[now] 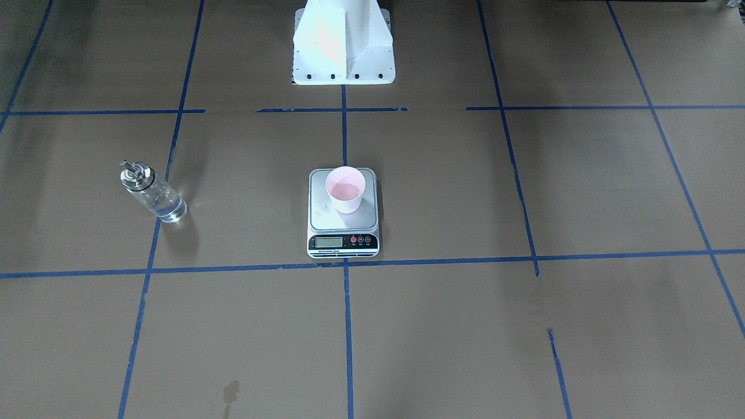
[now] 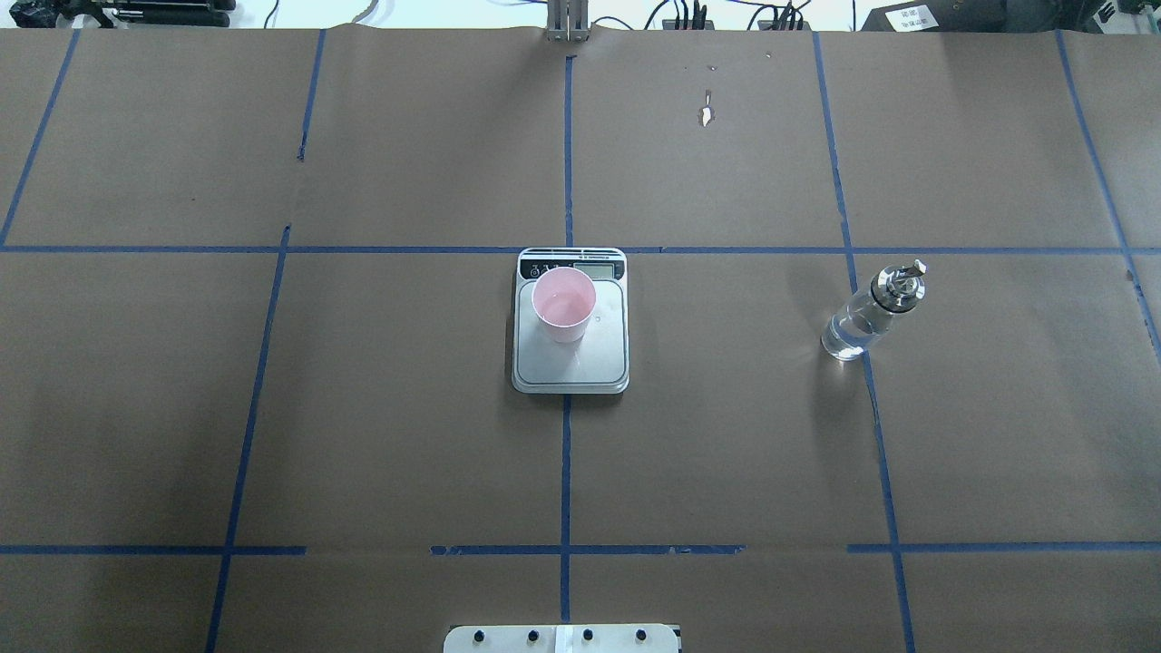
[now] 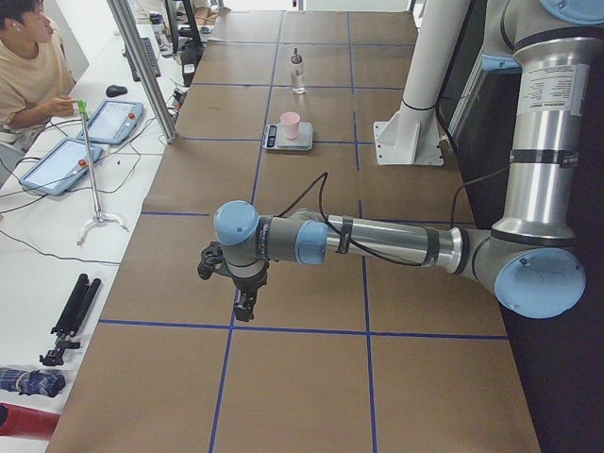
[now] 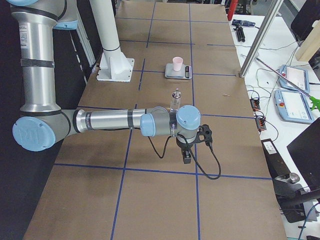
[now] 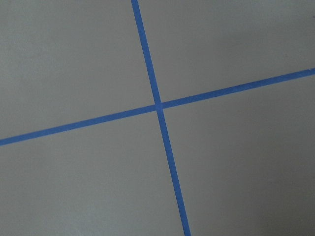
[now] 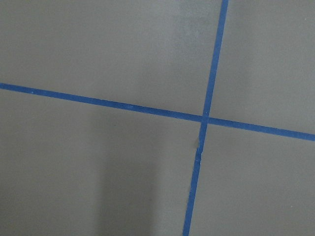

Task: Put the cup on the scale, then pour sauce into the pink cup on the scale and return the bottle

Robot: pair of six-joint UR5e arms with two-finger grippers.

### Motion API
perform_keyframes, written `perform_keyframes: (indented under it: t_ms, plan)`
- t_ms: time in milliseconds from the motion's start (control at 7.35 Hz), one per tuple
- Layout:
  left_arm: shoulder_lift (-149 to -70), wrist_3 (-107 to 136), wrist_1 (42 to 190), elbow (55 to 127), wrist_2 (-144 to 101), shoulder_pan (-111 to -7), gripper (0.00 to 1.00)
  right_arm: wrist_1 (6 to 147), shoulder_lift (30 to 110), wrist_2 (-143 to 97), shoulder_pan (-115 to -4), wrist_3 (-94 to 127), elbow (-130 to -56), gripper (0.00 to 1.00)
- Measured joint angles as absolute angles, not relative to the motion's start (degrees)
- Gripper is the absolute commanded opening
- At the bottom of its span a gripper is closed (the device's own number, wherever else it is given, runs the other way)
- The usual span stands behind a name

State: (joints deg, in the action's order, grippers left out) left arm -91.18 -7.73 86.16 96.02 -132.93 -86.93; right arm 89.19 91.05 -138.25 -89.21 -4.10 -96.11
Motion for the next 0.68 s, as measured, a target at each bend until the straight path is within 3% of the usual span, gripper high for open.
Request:
perform_keyframes:
  t_ms: [680]
  plan:
    - [-91.3, -8.0, 83.1, 98.7, -132.9, -86.9, 1.0, 88.9, 92.2, -138.3, -89.1, -4.3, -95.8, 1.0]
